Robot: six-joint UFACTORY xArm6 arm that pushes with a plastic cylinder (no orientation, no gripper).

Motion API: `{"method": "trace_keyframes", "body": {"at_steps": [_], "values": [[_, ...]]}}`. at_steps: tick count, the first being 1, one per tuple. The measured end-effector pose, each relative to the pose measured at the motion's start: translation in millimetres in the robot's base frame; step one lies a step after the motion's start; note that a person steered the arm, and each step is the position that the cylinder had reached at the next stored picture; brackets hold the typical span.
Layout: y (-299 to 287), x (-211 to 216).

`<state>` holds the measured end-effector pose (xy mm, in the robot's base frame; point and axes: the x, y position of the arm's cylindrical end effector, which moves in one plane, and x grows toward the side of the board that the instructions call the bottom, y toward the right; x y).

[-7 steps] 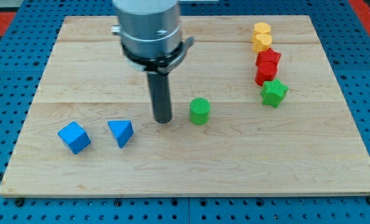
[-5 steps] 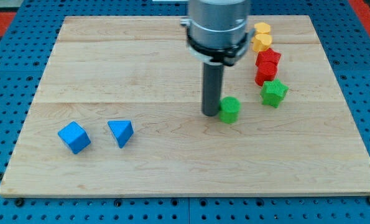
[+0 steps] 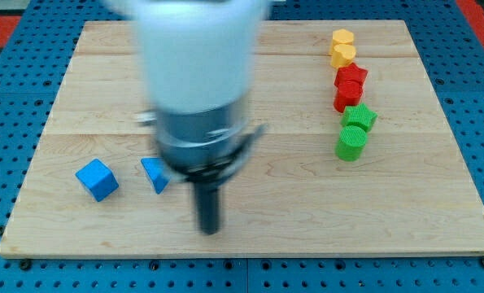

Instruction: Slide the blue cube towards the line of blocks

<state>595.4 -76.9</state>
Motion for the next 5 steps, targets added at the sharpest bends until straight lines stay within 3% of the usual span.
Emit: {"method": "trace_keyframes", "body": {"at_steps": [1,2,4,5], "values": [[-106,8],[-157,-19],[-131,-69],[-16,-69]]}}
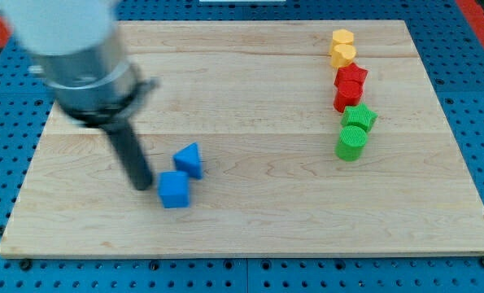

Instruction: Slide the blue cube towards the line of blocks

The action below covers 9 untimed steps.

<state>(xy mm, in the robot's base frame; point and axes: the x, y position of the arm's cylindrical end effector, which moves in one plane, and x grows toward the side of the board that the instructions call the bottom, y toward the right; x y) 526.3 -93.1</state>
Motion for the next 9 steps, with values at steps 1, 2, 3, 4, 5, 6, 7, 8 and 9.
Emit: {"method": "trace_keyframes", "body": {"at_steps": [1,2,3,4,5,6,7,8,9], "values": [[44,0],[15,4],[-2,34],[56,40],[123,36],[141,33],[143,27],[125,25],[136,23]]}}
